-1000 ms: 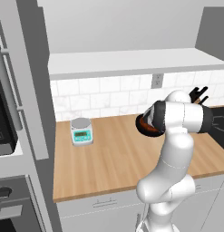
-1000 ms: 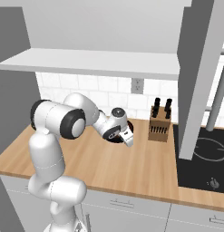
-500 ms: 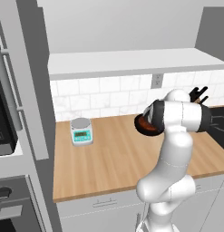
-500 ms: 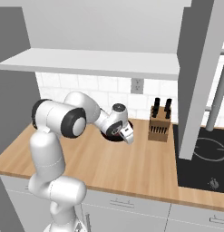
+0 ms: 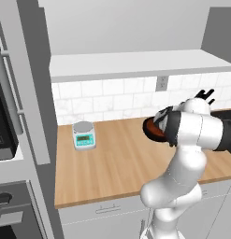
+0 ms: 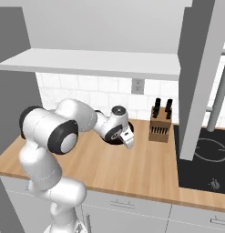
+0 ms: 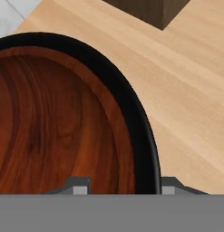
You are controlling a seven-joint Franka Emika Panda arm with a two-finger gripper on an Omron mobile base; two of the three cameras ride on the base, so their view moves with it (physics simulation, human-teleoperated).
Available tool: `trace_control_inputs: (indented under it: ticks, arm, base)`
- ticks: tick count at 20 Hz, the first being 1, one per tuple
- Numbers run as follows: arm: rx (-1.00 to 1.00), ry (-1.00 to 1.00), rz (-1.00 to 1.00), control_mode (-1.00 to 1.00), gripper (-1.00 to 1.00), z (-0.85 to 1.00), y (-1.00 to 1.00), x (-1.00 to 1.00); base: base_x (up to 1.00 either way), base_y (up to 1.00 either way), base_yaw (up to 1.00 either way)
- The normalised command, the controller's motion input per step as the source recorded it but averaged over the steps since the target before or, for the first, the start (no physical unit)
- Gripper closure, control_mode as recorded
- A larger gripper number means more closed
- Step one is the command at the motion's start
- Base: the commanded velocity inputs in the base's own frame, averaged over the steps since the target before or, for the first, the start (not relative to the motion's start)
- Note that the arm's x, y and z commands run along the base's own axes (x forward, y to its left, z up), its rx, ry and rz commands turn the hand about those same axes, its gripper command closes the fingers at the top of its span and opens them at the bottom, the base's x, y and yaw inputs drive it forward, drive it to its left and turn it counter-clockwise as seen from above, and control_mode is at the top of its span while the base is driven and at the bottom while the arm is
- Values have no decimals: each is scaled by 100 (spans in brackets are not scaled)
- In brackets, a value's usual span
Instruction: Pick up the bowls on the counter and stack them on top of one another in the open cabinet. Place the smaller bowl on top of the larger bowl.
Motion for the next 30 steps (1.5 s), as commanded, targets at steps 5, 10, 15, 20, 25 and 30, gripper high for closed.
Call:
trace_control_inputs:
  ticks: [5, 10, 15, 20, 25, 30]
  arm:
    - [0, -2, -4, -100, 100, 66, 0, -73]
    - [0, -5, -6, -100, 100, 82, 0, -73]
    - [0, -8, -7, -100, 100, 89, 0, -79]
    - [0, -6, -7, -100, 100, 96, 0, -80]
    - [2, -12, -10, -100, 100, 99, 0, -76]
    - [8, -26, -7, -100, 100, 100, 12, -45]
  base:
    - [0, 0, 0]
    - [0, 0, 0]
    - [0, 0, 0]
    - [0, 0, 0]
    - [0, 0, 0]
    - [0, 0, 0]
